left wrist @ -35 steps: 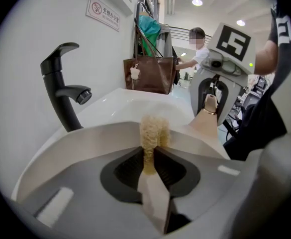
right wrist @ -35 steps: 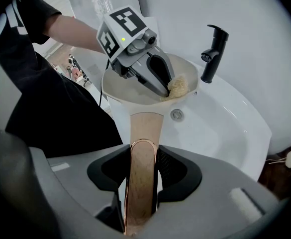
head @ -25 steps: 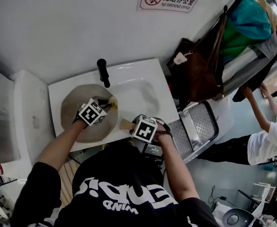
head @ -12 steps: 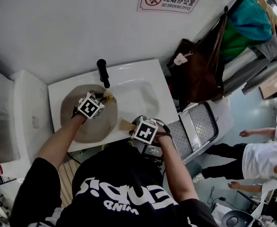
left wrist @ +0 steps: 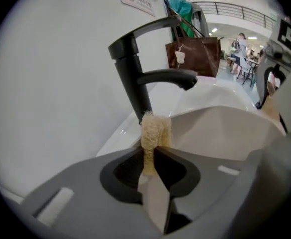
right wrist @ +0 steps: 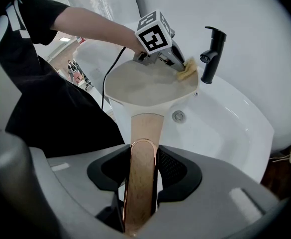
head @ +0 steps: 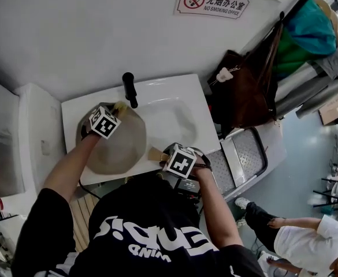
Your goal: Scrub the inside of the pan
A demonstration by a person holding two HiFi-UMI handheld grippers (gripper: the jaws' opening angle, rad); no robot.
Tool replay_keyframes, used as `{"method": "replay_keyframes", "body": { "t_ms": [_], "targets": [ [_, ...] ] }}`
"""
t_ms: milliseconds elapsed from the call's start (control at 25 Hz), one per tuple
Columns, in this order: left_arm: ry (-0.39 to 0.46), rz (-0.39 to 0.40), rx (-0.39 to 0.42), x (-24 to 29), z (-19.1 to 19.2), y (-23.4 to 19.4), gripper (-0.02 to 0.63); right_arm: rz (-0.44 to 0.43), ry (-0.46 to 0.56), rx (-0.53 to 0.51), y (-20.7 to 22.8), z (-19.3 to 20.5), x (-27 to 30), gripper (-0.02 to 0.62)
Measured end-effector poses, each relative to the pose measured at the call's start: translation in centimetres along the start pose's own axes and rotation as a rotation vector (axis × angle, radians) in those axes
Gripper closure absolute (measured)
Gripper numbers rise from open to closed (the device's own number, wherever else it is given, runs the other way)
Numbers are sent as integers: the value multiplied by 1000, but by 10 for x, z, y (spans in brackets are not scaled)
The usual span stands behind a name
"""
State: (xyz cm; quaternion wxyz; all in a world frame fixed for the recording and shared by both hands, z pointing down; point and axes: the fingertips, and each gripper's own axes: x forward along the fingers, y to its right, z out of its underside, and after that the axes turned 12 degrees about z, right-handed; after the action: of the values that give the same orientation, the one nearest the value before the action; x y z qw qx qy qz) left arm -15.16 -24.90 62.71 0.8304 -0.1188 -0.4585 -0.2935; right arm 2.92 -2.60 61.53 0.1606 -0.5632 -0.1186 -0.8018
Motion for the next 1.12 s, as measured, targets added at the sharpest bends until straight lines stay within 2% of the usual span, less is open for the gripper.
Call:
{"method": "replay_keyframes", "body": {
  "t_ms": [160,280,600,720,840,1120],
  "targets": [
    [-86,-62,108,-9,14,-14,545,-5,7,3,0,-1,-1,432],
    [-132,-87,131,-17,25,-27,545,-7,8,2,0,-1,-1,431],
    [-223,-53,140,-45,52,-36,545,-2,45,10,2,-8,-4,433],
    [-296,-38,207,-51,65,-33,546,32,58,-7,8,-11,-7,432],
    [-357,-17,259,-58,76,-29,546,31,54,-9,8,-11,-9,433],
    [-453,107,219,-76,108,-13,548,24,54,2,5,-9,-9,431]
  ]
}}
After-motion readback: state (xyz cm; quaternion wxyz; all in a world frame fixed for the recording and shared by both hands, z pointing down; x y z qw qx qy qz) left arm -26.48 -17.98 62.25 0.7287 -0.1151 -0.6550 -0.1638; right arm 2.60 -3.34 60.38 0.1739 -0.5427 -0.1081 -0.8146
